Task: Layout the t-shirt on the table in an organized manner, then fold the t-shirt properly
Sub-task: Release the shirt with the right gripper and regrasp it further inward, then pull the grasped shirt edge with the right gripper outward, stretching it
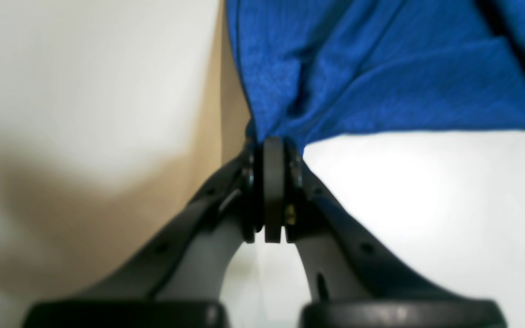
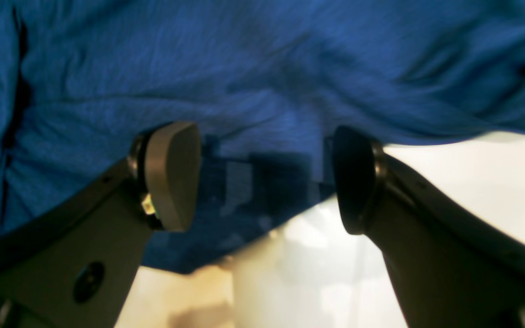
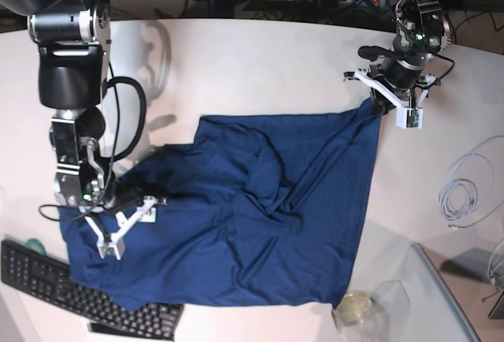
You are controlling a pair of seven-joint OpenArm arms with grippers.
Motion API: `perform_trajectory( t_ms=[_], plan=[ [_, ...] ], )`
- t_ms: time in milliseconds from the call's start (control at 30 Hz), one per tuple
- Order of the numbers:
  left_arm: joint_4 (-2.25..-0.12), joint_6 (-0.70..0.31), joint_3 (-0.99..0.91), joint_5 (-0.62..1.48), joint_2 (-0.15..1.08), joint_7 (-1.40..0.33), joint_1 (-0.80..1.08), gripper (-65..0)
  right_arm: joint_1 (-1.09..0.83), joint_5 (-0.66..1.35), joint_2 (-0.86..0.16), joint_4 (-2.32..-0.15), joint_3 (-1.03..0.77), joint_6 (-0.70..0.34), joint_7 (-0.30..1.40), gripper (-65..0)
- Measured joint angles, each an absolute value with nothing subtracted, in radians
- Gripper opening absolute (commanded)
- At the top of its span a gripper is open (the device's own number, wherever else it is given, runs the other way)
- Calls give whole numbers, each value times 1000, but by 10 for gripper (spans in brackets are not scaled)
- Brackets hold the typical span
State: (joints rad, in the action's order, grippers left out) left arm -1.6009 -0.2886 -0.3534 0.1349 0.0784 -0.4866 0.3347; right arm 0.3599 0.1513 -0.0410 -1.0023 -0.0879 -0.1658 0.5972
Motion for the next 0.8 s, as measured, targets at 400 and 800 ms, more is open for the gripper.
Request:
perform_trajectory(
  t_ms=[400,800],
  plan=[
    [-1597,-288,-353,132,82,-489,330,-650,439,149,-59,-721,-87,-165,418,-264],
    [-1597,-288,-353,132,81,-489,330,-650,448,149,-63,-720,-87,-165,411,-641]
  ],
)
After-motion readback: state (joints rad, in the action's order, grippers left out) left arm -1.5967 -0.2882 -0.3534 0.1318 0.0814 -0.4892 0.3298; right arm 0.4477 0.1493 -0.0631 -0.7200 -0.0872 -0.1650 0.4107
